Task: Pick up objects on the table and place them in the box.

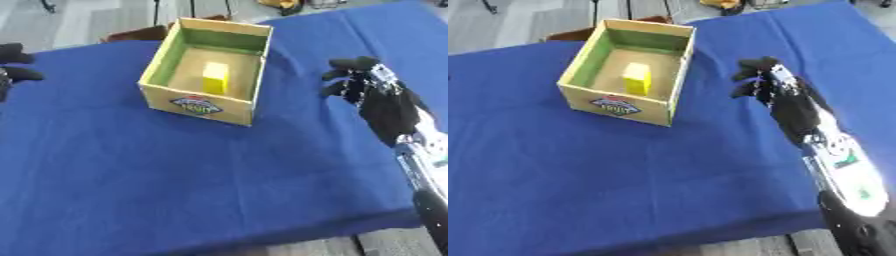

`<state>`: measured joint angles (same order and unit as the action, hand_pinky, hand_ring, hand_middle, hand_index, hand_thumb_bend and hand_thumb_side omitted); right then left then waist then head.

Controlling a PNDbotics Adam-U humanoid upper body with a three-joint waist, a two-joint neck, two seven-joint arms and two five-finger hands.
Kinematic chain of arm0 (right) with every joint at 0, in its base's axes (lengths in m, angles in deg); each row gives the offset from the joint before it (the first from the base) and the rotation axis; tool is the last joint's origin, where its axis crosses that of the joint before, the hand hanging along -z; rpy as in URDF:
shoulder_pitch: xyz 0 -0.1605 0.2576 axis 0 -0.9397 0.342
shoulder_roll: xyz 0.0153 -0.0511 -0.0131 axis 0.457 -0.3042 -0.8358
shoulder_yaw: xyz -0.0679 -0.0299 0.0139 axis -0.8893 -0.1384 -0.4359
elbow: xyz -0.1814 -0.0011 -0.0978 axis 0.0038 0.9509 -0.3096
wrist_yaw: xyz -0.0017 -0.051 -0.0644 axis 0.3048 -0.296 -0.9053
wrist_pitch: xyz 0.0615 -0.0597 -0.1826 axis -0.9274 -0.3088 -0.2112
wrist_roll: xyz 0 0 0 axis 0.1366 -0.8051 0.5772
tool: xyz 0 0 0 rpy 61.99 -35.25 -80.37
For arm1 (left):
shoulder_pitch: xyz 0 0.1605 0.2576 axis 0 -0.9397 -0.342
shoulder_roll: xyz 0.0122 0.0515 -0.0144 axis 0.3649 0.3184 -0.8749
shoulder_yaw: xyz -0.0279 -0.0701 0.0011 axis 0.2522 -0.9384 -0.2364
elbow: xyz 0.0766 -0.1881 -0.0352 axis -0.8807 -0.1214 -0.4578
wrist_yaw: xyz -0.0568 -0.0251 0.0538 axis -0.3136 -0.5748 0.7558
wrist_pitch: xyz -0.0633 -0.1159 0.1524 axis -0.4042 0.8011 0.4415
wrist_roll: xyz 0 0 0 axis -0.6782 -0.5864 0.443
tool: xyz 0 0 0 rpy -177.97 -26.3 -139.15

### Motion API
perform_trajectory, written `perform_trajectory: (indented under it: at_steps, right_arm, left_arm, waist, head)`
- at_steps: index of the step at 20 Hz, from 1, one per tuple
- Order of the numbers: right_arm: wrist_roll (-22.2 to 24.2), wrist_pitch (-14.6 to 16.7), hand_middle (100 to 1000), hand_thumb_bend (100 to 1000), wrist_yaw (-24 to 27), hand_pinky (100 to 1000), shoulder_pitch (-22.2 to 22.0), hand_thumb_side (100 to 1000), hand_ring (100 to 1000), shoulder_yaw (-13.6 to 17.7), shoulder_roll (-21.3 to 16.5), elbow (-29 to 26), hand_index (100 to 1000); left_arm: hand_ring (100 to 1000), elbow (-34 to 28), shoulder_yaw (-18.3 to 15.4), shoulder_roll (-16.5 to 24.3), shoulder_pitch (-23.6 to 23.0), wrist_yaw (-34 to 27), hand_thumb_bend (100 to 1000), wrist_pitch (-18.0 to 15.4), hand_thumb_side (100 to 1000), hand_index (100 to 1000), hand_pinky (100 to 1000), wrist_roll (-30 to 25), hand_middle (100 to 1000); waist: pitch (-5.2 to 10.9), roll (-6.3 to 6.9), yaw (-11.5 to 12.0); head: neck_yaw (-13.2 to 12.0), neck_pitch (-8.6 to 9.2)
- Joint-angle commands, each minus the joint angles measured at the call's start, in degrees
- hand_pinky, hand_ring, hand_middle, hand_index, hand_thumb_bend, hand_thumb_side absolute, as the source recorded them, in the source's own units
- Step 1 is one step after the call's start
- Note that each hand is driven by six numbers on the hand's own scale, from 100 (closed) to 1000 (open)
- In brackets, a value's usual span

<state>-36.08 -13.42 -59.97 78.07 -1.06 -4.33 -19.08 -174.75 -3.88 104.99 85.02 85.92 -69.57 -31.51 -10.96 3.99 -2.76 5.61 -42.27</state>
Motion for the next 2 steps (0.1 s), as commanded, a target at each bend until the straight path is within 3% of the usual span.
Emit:
perform_trajectory:
  at_steps: [1,2]
  right_arm:
    - [-0.36,0.25,671,100,-0.38,830,0.42,918,618,0.73,-0.44,-0.9,834]
    - [-0.4,0.29,670,100,-0.38,830,0.4,918,618,0.77,-0.47,-0.91,833]
  left_arm:
    - [603,-0.72,-1.3,-0.35,-0.46,-0.63,734,0.11,817,805,771,1.67,653]
    - [602,-0.64,-1.36,-0.55,-0.74,-0.82,733,0.13,817,805,769,2.06,651]
  waist:
    - [0.6,-0.23,0.23]
    - [0.59,-0.19,0.22]
  head:
    - [-0.37,-0.2]
    - [-0.55,-0.23]
